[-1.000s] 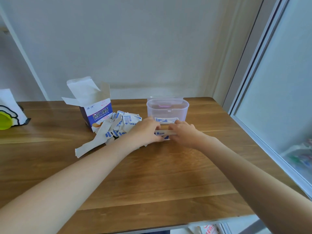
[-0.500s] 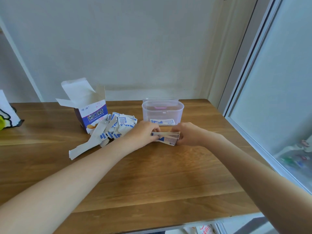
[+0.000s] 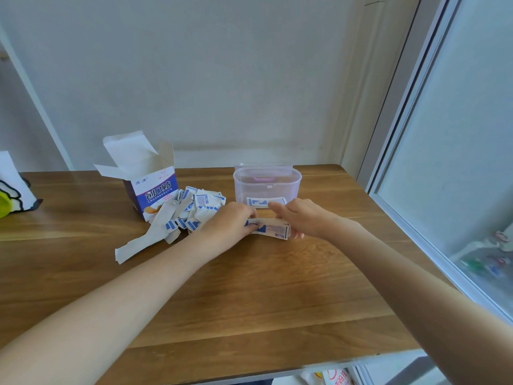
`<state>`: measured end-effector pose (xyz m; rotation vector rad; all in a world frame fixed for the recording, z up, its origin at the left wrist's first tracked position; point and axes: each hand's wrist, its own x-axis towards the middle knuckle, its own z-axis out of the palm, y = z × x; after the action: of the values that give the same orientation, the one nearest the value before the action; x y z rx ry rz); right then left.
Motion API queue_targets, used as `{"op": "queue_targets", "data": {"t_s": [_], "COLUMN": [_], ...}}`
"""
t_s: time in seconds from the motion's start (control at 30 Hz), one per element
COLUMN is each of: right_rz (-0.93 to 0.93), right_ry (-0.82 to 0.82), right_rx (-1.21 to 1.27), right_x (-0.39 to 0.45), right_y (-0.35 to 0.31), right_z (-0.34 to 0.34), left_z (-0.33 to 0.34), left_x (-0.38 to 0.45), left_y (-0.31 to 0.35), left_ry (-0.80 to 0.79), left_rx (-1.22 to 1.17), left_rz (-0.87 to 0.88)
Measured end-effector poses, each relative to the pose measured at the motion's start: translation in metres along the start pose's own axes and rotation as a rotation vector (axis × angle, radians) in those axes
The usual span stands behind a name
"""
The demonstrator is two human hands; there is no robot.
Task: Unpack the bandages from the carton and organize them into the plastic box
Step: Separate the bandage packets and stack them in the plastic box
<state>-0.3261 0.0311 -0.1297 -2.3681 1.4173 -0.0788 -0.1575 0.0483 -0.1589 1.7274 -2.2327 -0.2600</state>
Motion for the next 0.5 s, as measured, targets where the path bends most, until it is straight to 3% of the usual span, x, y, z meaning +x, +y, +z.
{"op": "queue_targets", "data": {"t_s": [0.13,0.3,0.5], "right_rz": [0.001,0.006,-0.138], "right_ry": [0.071,0.171,0.228], "right_rx": [-0.192,-0.229,-0.276], "right_x": [0.002,0.007,0.006], "right_y": [0.004,0.016,0.022], "right_z": [0.01,0.016,0.016], "left_z": [-0.002,-0.005,-0.003], "left_x": [0.0,-0.003,-0.002], "left_y": [0.001,-0.003,0.0], "left_ry": [-0.009,0.02,0.079], "left_rx": [-0.019,-0.274,-0.104], "left_rz": [0.002,-0.118,-0.06]}}
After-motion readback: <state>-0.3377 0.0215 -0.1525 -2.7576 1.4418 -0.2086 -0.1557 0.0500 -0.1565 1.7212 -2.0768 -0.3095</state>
